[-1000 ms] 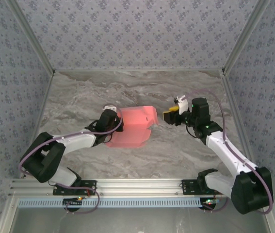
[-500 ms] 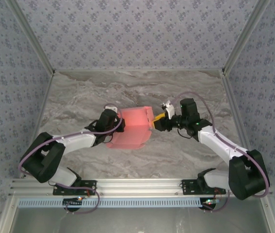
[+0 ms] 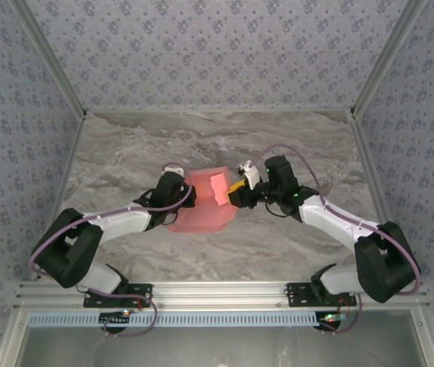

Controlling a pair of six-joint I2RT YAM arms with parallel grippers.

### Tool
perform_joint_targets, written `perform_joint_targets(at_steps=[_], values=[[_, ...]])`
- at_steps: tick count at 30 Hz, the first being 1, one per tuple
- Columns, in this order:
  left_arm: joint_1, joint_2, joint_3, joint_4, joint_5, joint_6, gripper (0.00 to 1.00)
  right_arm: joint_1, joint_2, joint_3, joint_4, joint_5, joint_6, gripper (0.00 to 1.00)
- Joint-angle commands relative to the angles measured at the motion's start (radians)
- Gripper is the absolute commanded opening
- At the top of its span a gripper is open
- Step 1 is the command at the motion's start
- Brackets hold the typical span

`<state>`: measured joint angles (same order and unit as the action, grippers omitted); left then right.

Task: Fold the paper box

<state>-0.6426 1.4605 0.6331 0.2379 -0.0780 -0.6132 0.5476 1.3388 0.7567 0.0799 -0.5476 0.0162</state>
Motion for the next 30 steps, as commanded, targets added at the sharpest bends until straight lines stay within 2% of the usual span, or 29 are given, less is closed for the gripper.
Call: perform_joint_targets(at_steps=[1, 7, 12, 24, 26, 30], values=[[-0.008, -0.032, 0.021, 0.020, -0.009, -0.006, 0.01, 0.041, 0.015, 0.039, 0.031, 0.160, 0.031, 0.42], [-0.013, -0.042, 0.024, 0.006, -0.036, -0.005, 0.01, 0.090, 0.054, 0.052, 0.046, 0.282, 0.060, 0.55], [-0.031, -0.055, 0.021, -0.009, -0.088, -0.005, 0.01, 0.155, 0.102, 0.089, 0.042, 0.552, 0.083, 0.44], [-0.063, -0.068, 0.027, -0.051, -0.166, -0.039, 0.02, 0.260, 0.228, 0.158, 0.118, 0.864, 0.107, 0.46], [-0.068, -0.069, 0.027, -0.056, -0.178, -0.047, 0.03, 0.271, 0.247, 0.169, 0.132, 0.908, 0.111, 0.44], [-0.075, -0.076, 0.025, -0.060, -0.184, -0.059, 0.05, 0.285, 0.284, 0.193, 0.152, 0.939, 0.095, 0.33]])
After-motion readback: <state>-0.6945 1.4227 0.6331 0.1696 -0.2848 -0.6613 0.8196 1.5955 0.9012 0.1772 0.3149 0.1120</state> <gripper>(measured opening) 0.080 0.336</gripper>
